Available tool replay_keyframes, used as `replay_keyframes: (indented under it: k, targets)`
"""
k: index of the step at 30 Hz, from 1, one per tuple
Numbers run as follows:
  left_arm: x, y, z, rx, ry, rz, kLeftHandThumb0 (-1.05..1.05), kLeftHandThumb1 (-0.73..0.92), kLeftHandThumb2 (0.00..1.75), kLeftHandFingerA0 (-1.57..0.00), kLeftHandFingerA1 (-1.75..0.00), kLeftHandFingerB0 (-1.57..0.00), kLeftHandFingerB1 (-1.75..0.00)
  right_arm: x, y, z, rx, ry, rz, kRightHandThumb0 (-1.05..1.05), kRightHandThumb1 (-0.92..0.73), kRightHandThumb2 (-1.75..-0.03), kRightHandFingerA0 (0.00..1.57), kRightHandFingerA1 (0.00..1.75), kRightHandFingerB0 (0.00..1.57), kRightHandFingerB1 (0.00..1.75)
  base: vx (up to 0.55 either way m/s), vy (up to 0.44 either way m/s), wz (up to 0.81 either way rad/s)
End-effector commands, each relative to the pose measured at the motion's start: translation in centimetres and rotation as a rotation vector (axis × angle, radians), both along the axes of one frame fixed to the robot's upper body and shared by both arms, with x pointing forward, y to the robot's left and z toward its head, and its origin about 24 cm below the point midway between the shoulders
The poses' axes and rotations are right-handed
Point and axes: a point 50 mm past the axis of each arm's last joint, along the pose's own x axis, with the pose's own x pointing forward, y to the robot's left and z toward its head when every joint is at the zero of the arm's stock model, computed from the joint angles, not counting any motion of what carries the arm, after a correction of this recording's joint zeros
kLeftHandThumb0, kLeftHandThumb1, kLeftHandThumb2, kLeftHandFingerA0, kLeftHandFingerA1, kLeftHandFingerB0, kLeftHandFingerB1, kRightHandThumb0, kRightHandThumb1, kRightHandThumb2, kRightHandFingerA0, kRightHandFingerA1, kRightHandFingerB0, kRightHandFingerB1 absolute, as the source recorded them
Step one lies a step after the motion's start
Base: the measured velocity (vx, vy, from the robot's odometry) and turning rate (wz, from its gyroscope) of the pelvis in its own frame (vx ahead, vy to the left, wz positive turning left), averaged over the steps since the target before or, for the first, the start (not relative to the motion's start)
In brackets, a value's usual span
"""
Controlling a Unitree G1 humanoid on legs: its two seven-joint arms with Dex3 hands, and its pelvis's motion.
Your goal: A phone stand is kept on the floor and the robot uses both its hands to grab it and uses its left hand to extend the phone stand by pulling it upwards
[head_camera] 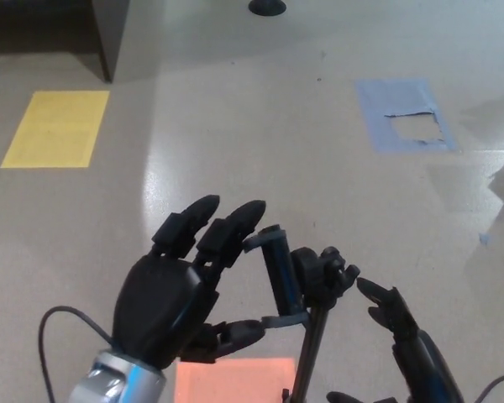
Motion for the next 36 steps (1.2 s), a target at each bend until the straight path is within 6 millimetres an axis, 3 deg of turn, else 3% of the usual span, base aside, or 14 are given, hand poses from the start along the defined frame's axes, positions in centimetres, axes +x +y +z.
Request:
replay_keyframes:
  k: [1, 8, 9, 13, 16, 17, 19, 20, 27, 28, 31, 32, 34, 36]
  targets:
    - [0.1, -0.9, 0.7, -0.131, -0.109, -0.017, -0.7, 0.44, 0.77, -0.05, -0.39, -0.1, -0.32, 0.5, 0.3, -0.1, -0.009, 0.003, -0.019, -0.54, -0.12, -0.9, 0.08, 0.66, 0.04, 0.62, 0.0, 0.0, 0.0]
    - [-0.8, -3.7, 1.1, -0.244, -0.117, -0.083, -0.82, 0.46, 0.75, -0.06, -0.39, -0.06, -0.3, 1.1, 0.9, -0.5, -0.009, 0.019, -0.032, -0.59, -0.12, -0.91, 0.03, 0.65, 0.0, 0.62, 0.0, 0.0, 0.0]
    - [-1.3, -4.5, 1.2, -0.266, -0.118, -0.113, -0.78, 0.43, 0.75, -0.07, -0.4, -0.09, -0.35, 1.2, 1.0, -0.6, 0.004, 0.026, -0.036, -1.05, -0.69, -0.63, 0.0, 1.07, 0.12, 0.91, 0.0, 0.0, 0.0]
    - [-3.0, -6.5, 1.7, -0.311, -0.13, -0.184, -0.73, 0.42, 0.77, 0.0, -0.39, -0.12, -0.32, 1.6, 1.3, -0.9, -0.06, 0.022, -0.023, -1.05, -0.55, -1.03, 0.03, 0.71, 0.58, 0.85, 0.0, 0.0, 0.0]
    - [-4.1, -7.5, 2.2, -0.338, -0.143, -0.222, -0.69, 0.42, 0.76, -0.05, -0.4, -0.09, -0.31, 1.6, 1.2, -1.2, -0.034, 0.045, -0.035, -1.05, -0.77, -0.62, 0.01, 0.9, 0.36, 0.92, 0.0, 0.0, 0.0]
    - [-4.8, -8.0, 2.6, -0.355, -0.15, -0.24, -0.7, 0.43, 0.78, -0.06, -0.4, -0.09, -0.29, 1.5, 1.1, -1.3, -0.039, 0.044, -0.023, -0.66, -0.16, -0.94, 0.02, 0.69, 0.01, 0.64, 0.0, 0.0, 0.0]
    - [-5.4, -8.3, 2.8, -0.372, -0.167, -0.255, -0.77, 0.45, 0.79, 0.0, -0.39, -0.13, -0.31, 1.3, 1.0, -1.4, -0.067, 0.033, -0.012, -0.69, -0.17, -0.95, 0.0, 0.69, 0.0, 0.62, 0.0, 0.0, 0.0]
    - [-5.6, -8.4, 3.0, -0.376, -0.169, -0.259, -0.66, 0.54, 0.59, -0.13, -0.36, -0.11, -0.21, 1.3, 1.0, -1.5, -0.093, 0.022, -0.005, -1.04, -0.63, -1.12, 0.0, 0.73, 0.16, 0.76, 0.0, 0.0, 0.0]
    - [-6.3, -8.9, 3.5, -0.443, -0.181, -0.318, -0.59, 0.52, 0.56, -0.17, -0.38, -0.19, -0.29, 1.1, 0.8, -1.6, -0.135, -0.016, -0.021, -1.01, -0.61, -1.11, 0.0, 0.76, 0.18, 0.75, 0.0, 0.0, 0.0]
    - [-6.3, -9.2, 3.7, -0.504, -0.22, -0.296, -0.05, 0.79, 0.63, -0.83, -1.75, -0.62, -1.75, 1.1, 0.9, -1.4, -0.131, -0.045, 0.004, -1.05, -0.65, -1.11, 0.54, 0.97, 0.49, 0.93, 0.0, 0.0, 0.0]
    - [-6.4, -9.3, 3.7, -0.521, -0.227, -0.274, 0.02, 0.84, 0.66, -0.92, -1.75, -0.7, -1.75, 1.2, 0.9, -1.3, -0.066, -0.039, -0.021, -1.05, -0.62, -1.09, 0.65, 0.97, 0.57, 0.94, 0.0, 0.0, 0.0]
    - [-6.4, -9.3, 3.4, -0.516, -0.177, -0.268, 0.01, 0.83, 0.67, -0.9, -1.75, -0.62, -1.75, 1.1, 0.8, -1.3, -0.061, -0.042, -0.02, -1.05, -0.48, -1.14, 0.94, 1.11, 0.75, 1.0, 0.0, 0.0, 0.0]
    - [-6.2, -9.1, 3.0, -0.505, -0.142, -0.259, 0.03, 0.77, 0.72, -0.88, -1.75, -0.6, -1.75, 1.3, 0.8, -1.4, -0.023, -0.007, -0.041, -1.03, -0.56, -1.11, 0.6, 0.95, 0.52, 0.88, 0.0, 0.0, 0.0]
    - [-6.1, -9.0, 2.8, -0.505, -0.13, -0.246, 0.01, 0.78, 0.72, -0.88, -1.75, -0.6, -1.75, 1.3, 0.8, -1.4, -0.022, -0.01, -0.04, -1.05, -0.61, -1.14, 0.58, 0.94, 0.47, 0.87, 0.0, 0.0, 0.0]
